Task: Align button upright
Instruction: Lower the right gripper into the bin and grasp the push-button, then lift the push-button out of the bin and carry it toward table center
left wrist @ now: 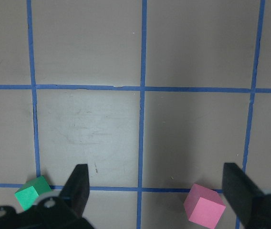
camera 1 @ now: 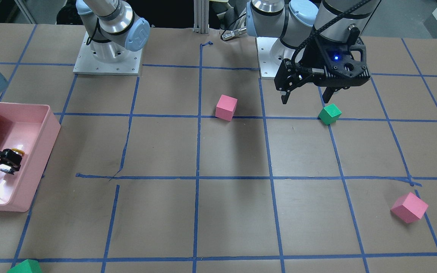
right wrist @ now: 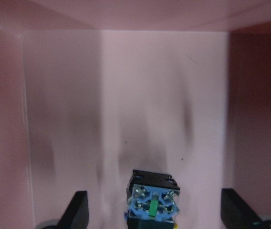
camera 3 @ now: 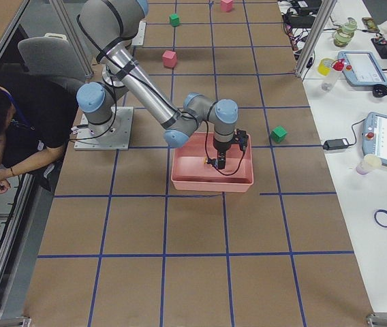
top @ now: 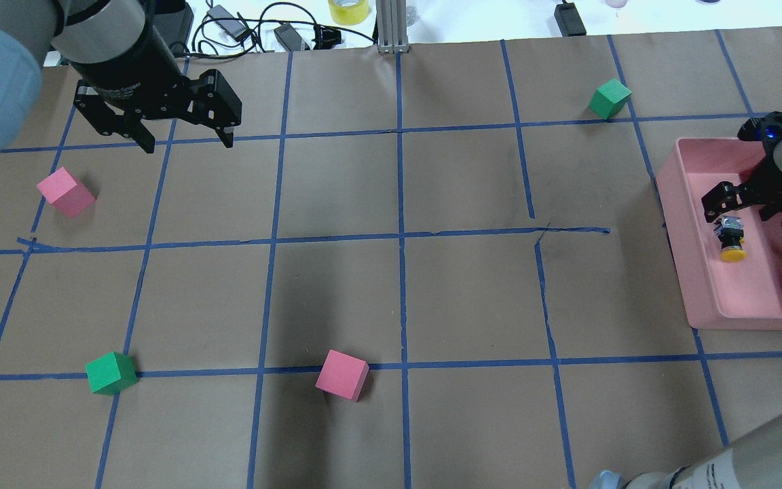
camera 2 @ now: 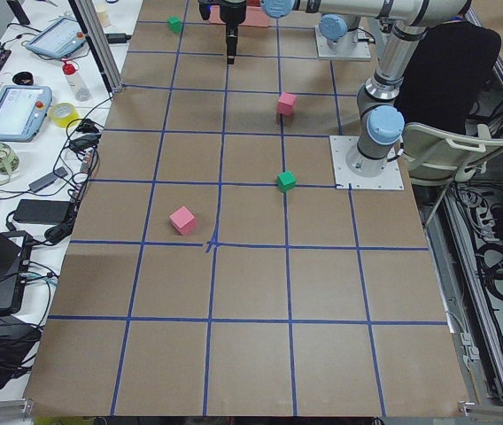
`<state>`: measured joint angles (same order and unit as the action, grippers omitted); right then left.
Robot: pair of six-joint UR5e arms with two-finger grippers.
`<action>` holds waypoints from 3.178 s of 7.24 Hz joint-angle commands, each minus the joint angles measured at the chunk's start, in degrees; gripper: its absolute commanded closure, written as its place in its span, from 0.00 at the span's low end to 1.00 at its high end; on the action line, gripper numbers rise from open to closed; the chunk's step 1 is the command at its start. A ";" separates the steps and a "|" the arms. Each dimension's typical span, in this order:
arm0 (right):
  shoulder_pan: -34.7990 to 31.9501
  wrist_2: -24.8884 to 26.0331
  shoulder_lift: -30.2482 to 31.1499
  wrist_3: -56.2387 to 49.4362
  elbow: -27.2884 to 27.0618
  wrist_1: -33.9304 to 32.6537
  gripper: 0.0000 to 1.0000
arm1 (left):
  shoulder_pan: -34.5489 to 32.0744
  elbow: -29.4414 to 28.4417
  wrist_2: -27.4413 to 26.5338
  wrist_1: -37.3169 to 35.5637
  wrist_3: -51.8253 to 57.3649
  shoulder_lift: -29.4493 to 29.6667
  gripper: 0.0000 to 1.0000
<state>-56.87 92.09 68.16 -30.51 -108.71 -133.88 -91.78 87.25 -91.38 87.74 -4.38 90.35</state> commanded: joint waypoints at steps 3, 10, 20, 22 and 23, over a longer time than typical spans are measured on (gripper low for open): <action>0.00 0.54 -0.04 -0.07 -1.50 0.02 0.10 | 0.02 -0.50 -0.29 -0.02 0.07 -0.35 0.00; 0.00 3.09 0.13 -0.69 -0.46 0.89 1.00 | 0.20 -0.41 -0.38 -0.02 -0.10 -0.09 0.00; -15.26 -1.71 5.84 11.29 16.86 22.52 1.00 | 0.11 -0.50 -0.38 -0.11 -0.10 -0.27 0.00; -27.44 -3.22 5.41 25.24 16.77 22.08 1.00 | 0.11 -0.50 -0.38 -0.11 -0.10 -0.35 0.00; -34.47 -3.49 4.80 33.94 16.25 21.30 1.00 | 0.11 -0.50 -0.38 -0.11 -0.10 -0.35 0.00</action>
<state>-82.92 89.30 73.54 -6.92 -92.03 -111.88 -91.68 86.75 -91.78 87.63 -4.48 90.01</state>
